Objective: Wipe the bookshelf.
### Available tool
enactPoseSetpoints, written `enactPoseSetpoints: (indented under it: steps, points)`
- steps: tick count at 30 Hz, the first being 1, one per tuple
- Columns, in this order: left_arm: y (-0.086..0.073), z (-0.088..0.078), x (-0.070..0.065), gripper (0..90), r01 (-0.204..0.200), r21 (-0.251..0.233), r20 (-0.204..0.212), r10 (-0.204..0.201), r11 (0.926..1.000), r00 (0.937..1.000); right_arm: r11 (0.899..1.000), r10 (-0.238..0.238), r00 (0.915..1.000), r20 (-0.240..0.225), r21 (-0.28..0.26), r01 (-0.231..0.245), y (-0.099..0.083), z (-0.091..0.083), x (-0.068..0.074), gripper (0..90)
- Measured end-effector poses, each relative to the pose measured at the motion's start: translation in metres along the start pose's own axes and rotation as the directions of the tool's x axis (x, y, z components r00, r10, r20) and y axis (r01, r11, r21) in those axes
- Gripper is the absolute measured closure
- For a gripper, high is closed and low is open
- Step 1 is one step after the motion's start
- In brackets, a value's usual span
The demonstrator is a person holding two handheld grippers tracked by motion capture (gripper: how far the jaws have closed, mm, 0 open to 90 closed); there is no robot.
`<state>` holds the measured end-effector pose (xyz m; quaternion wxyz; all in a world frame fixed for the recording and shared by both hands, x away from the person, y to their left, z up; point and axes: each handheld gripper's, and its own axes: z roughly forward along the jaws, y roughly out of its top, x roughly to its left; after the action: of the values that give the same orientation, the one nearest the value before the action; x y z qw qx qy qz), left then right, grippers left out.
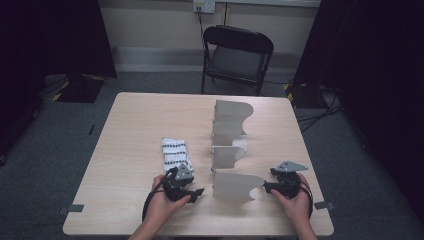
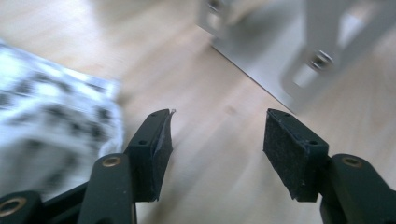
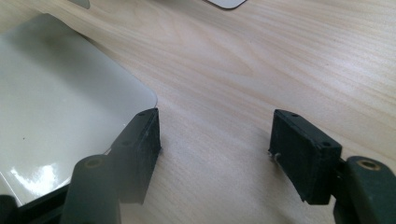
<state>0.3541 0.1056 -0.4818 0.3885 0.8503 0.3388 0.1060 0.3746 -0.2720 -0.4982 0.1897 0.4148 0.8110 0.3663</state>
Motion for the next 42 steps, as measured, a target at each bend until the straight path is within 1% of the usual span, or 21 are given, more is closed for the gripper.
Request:
enactPoseSetpoints:
  steps: [1,3,4,6,8,9,10,12,13,14,18,20,22,26,28,29,33,34,36,39,42]
  points:
    - [0.002,-0.001,0.004,42.1,-0.002,-0.001,-0.012,0.002,1.0,0.9999,1.0,-0.001,1.0,-0.001,-0.001,0.001,0.0,0.0,0.0,33.2]
    - [0.007,-0.002,0.014,43.6,0.015,-0.015,-0.035,-0.016,0.9998,0.9993,1.0,0.003,1.0,0.003,-0.002,-0.003,0.0,0.0,0.0,33.1]
    - [0.008,-0.002,0.017,44.4,0.022,-0.017,-0.032,-0.023,0.9996,0.9992,1.0,0.002,1.0,0.004,-0.003,-0.002,0.0,0.0,0.0,33.1]
    - [0.009,0.001,0.026,46.2,0.026,-0.019,-0.048,-0.027,0.9995,0.9985,1.0,0.002,1.0,0.004,-0.003,-0.002,0.0,0.0,0.0,33.1]
    - [0.01,0.005,0.031,47.0,0.04,-0.011,-0.042,-0.04,0.9991,0.9983,1.0,0.002,1.0,0.004,-0.003,-0.002,0.0,0.0,0.0,33.1]
    - [0.009,0.008,0.034,47.4,0.039,-0.009,-0.042,-0.039,0.9992,0.9984,1.0,0.002,1.0,0.004,-0.003,-0.002,0.0,0.0,0.0,33.1]
    - [0.008,0.011,0.036,47.8,0.063,-0.007,-0.034,-0.063,0.998,0.9975,1.0,0.002,1.0,0.004,-0.003,-0.002,0.0,0.0,0.0,33.1]
    - [0.005,0.013,0.04,48.3,0.081,-0.001,-0.046,-0.081,0.9967,0.9956,1.0,0.002,1.0,0.004,-0.003,-0.002,0.0,0.0,0.0,33.1]
    - [0.003,0.012,0.041,48.1,0.095,-0.002,-0.041,-0.095,0.9955,0.9947,1.0,0.002,1.0,0.004,-0.003,-0.002,0.0,0.0,0.0,33.2]
    - [0.001,0.01,0.042,47.7,0.094,0.0,-0.039,-0.094,0.9956,0.9948,1.0,0.002,1.0,0.004,-0.003,-0.002,0.0,0.0,0.0,33.1]
    - [-0.011,-0.004,0.05,47.7,0.107,-0.002,-0.067,-0.107,0.9942,0.992,1.0,0.003,1.0,0.003,-0.003,-0.003,0.0,0.0,0.0,33.1]
    - [-0.017,-0.014,0.057,47.6,0.12,0.006,-0.089,-0.119,0.9927,0.9889,1.0,0.003,1.0,0.003,-0.003,-0.003,0.0,0.0,0.0,33.1]
    - [-0.022,-0.02,0.062,47.6,0.134,0.01,-0.099,-0.132,0.9909,0.9863,1.0,0.004,1.0,0.003,-0.003,-0.004,0.0,0.0,0.0,33.1]
    - [-0.03,-0.031,0.073,47.4,0.142,0.011,-0.139,-0.139,0.9898,0.9805,1.0,0.003,1.0,0.003,-0.003,-0.003,0.0,0.0,0.0,33.1]
    - [-0.033,-0.034,0.076,47.4,0.163,-0.001,-0.144,-0.162,0.9866,0.9763,1.0,0.004,1.0,0.003,-0.003,-0.004,0.0,0.0,0.0,33.0]
    - [-0.034,-0.035,0.076,47.4,0.16,0.003,-0.139,-0.158,0.9871,0.9775,1.0,0.005,1.0,0.003,-0.003,-0.005,0.0,0.0,0.0,33.0]
    - [-0.025,-0.037,0.067,47.4,0.134,-0.018,-0.1,-0.135,0.9909,0.9858,1.0,0.004,1.0,0.002,-0.001,-0.004,0.0,0.0,0.0,32.8]
    - [-0.019,-0.037,0.065,47.4,0.11,-0.017,-0.097,-0.111,0.9938,0.9891,1.0,0.004,1.0,0.002,-0.001,-0.004,0.0,0.0,0.0,32.8]
    - [-0.011,-0.035,0.064,47.4,0.113,-0.035,-0.091,-0.116,0.993,0.9891,1.0,0.004,1.0,0.002,-0.001,-0.004,0.0,0.0,0.0,32.9]
    - [0.004,-0.032,0.071,47.3,0.096,-0.051,-0.125,-0.102,0.9941,0.9869,1.0,0.004,1.0,0.002,-0.001,-0.004,0.0,0.0,0.0,32.8]
    - [0.014,-0.027,0.08,47.3,0.105,-0.061,-0.136,-0.113,0.9926,0.9843,1.0,0.004,1.0,0.002,-0.001,-0.004,0.0,0.0,0.0,32.8]
